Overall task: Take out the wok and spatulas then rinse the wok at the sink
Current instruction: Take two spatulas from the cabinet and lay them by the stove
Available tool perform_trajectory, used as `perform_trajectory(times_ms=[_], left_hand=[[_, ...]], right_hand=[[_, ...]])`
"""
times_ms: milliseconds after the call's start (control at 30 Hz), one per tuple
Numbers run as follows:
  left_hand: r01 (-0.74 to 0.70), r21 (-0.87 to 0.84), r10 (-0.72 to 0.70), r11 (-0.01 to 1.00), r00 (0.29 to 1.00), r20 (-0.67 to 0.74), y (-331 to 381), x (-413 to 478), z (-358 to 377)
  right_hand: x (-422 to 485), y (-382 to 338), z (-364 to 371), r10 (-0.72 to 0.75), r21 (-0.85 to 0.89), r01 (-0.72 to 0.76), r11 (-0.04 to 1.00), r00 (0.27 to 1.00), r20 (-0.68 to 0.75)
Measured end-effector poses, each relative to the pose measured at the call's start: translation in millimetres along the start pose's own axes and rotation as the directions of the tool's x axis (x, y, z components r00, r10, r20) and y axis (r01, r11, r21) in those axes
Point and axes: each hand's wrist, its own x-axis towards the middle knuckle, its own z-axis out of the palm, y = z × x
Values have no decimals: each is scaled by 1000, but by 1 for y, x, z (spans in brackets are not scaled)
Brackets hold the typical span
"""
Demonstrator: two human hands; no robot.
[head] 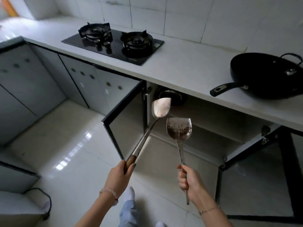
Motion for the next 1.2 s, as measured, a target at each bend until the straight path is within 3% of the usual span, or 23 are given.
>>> perform_trajectory(times_ms=[533,733,1000,1200], left_hand=[[30,-203,-111,979,910,-400,-10,21,-132],[33,-232,-136,972,885,-444,-39,59,-181],[35,-262,-164,965,856,-491,-106,159,-281],[60,-263,-187,963,850,-492,-156,222,-356]], right_hand=[[-26,-44,159,-86,-179,140,974,956,280],[0,-47,237,-62,-217,142,966,940,337],[53,-43,398,-60,-291,178,940,926,373],[75,-41,504,-72,-229,174,958,916,395]])
